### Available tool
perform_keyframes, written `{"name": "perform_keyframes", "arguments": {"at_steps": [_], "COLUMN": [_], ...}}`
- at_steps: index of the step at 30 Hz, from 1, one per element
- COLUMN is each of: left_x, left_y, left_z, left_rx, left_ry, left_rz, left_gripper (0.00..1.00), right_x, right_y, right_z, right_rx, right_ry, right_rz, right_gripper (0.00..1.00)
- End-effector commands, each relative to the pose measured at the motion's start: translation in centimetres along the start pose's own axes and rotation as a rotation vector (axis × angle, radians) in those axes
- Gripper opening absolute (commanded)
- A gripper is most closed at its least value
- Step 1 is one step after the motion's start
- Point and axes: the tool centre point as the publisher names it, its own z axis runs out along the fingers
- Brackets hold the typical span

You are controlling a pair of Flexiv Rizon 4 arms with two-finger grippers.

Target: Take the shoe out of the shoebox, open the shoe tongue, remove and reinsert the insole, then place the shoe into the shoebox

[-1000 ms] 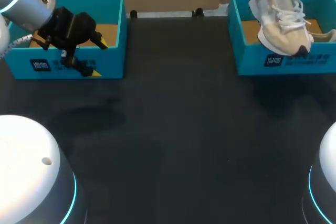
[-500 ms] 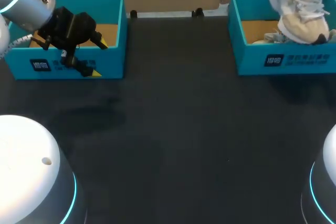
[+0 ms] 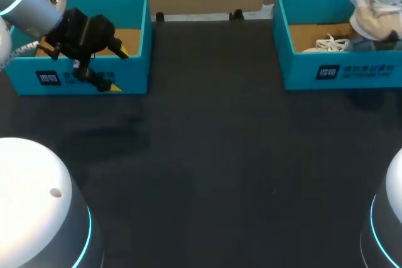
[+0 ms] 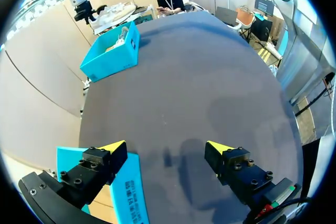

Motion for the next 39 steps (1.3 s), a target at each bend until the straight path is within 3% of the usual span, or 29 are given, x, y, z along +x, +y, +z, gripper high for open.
{"name": "perform_keyframes", "arguments": {"at_steps": [1, 5, 10, 16, 19, 22, 30, 39], "left_x": [0.0, 0.0, 0.0, 0.0, 0.0, 0.0, 0.0, 0.0], "left_y": [-0.1, -0.1, -0.1, -0.1, -0.1, -0.1, -0.1, -0.1], "left_z": [0.0, 0.0, 0.0, 0.0, 0.0, 0.0, 0.0, 0.0], "left_rx": [-0.004, -0.004, -0.004, -0.004, -0.004, -0.004, -0.004, -0.004], "left_ry": [0.001, 0.001, 0.001, 0.001, 0.001, 0.001, 0.001, 0.001], "left_rz": [0.000, 0.000, 0.000, 0.000, 0.000, 0.000, 0.000, 0.000], "left_gripper": [1.00, 1.00, 1.00, 1.00, 1.00, 1.00, 1.00, 1.00], "right_x": [-0.3, 0.0, 0.4, 1.1, 1.8, 2.2, 3.1, 3.3], "right_y": [-0.3, -0.7, -1.7, -2.1, -3.1, -3.5, -4.4, -4.4], "right_z": [0.0, 0.1, 0.0, -0.7, -0.4, -0.1, 0.2, 0.3], "right_rx": [0.021, 0.055, 0.037, 0.019, -0.013, 0.048, 0.173, 0.175], "right_ry": [0.015, 0.035, 0.078, 0.028, 0.010, -0.007, -0.019, -0.012], "right_rz": [0.130, 0.314, 0.584, 0.881, 1.121, 1.262, 1.442, 1.463], "right_gripper": [0.00, 0.00, 0.00, 0.00, 0.00, 0.00, 0.00, 0.00]}}
